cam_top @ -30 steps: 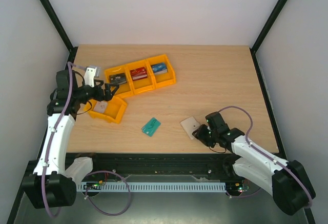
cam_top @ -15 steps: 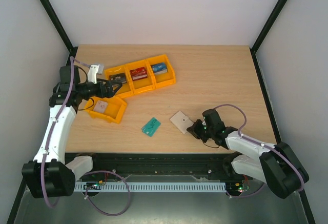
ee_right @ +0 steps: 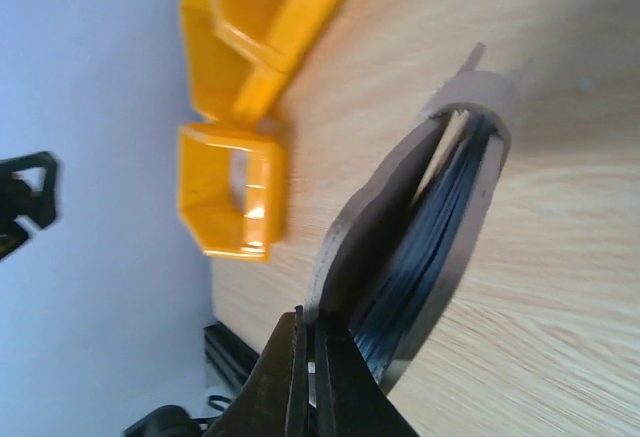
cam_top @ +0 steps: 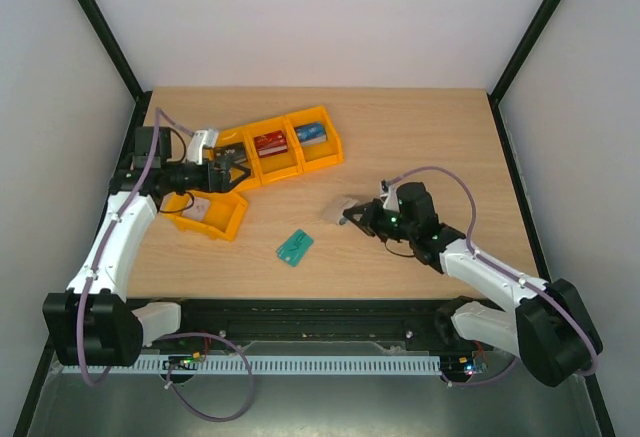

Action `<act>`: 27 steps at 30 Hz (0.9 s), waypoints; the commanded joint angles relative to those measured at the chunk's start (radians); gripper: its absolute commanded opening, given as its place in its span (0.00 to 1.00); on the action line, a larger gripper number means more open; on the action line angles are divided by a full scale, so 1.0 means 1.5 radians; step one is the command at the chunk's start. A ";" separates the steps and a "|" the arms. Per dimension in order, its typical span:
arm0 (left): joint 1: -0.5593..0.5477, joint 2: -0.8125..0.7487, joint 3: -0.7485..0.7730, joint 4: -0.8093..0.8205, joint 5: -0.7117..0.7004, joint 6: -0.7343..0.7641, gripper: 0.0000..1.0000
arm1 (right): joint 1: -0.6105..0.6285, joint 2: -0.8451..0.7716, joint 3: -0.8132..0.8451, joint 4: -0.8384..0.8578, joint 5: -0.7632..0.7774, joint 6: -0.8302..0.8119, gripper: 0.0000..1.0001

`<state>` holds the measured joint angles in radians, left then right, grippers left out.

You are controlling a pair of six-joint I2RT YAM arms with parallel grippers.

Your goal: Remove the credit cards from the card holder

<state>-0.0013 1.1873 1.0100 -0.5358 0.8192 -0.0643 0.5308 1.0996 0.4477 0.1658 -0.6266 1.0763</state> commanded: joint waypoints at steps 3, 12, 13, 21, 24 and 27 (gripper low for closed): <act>0.021 0.010 0.021 -0.050 0.234 0.019 0.80 | 0.004 0.015 0.106 0.103 -0.077 -0.029 0.02; 0.022 0.023 0.021 0.036 0.253 -0.114 0.87 | 0.013 0.071 0.209 0.290 -0.128 0.009 0.02; 0.013 0.032 0.022 0.056 0.261 -0.137 0.90 | 0.015 0.078 0.214 0.320 -0.146 0.009 0.02; -0.083 0.119 0.049 0.219 0.282 -0.305 0.95 | 0.025 0.114 0.256 0.365 -0.216 -0.022 0.02; -0.122 0.138 0.040 0.301 0.311 -0.378 0.98 | 0.033 0.112 0.268 0.350 -0.221 -0.045 0.02; -0.136 0.149 0.034 0.386 0.329 -0.451 0.98 | 0.039 0.112 0.263 0.348 -0.222 -0.054 0.02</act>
<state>-0.1802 1.3994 1.0500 -0.1566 1.2423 -0.5621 0.5732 1.2758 0.8085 0.6247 -0.9199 1.0409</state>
